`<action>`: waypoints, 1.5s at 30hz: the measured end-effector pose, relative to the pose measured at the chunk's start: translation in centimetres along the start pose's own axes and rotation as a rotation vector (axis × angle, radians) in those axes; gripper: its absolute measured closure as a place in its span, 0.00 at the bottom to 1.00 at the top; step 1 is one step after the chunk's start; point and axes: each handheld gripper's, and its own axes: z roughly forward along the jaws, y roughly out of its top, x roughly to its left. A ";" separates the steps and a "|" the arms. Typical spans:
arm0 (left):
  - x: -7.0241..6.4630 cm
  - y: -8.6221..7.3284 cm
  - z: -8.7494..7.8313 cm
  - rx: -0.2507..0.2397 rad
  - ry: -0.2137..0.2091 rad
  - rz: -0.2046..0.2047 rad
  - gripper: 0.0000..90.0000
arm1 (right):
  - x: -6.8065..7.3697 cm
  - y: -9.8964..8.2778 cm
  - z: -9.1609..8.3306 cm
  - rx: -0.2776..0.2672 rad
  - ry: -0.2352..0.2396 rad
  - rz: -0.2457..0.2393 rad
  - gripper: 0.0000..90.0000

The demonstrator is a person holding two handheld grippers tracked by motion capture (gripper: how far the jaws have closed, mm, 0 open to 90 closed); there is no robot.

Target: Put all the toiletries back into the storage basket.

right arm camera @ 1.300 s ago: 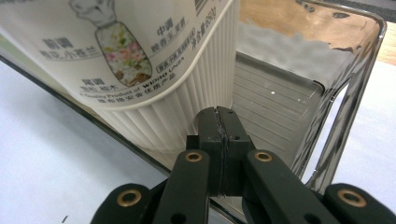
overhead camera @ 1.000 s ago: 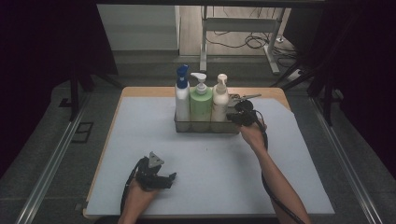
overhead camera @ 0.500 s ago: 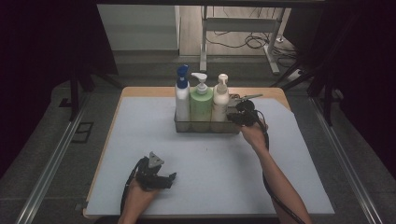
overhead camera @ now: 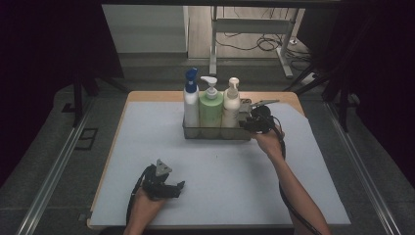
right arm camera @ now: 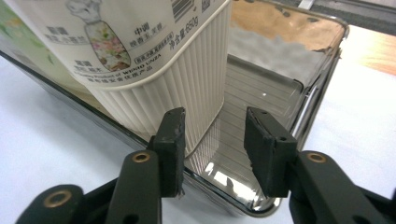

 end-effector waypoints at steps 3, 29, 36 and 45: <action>0.0 0.0 0.0 -0.001 -0.001 -0.001 0.13 | 0.0 0.0 -0.6 -0.013 -0.004 -0.002 0.56; -0.1 0.0 0.0 -0.006 -0.001 -0.006 0.13 | 0.7 -1.4 -3.0 -0.019 0.018 -0.094 0.28; 0.0 0.0 0.0 -0.003 0.000 -0.003 0.13 | 0.9 -1.9 -3.8 -0.020 0.029 -0.102 0.27; -0.1 0.0 0.0 -0.006 0.000 -0.006 0.13 | 1.4 -2.5 -5.1 -0.030 0.043 -0.128 0.25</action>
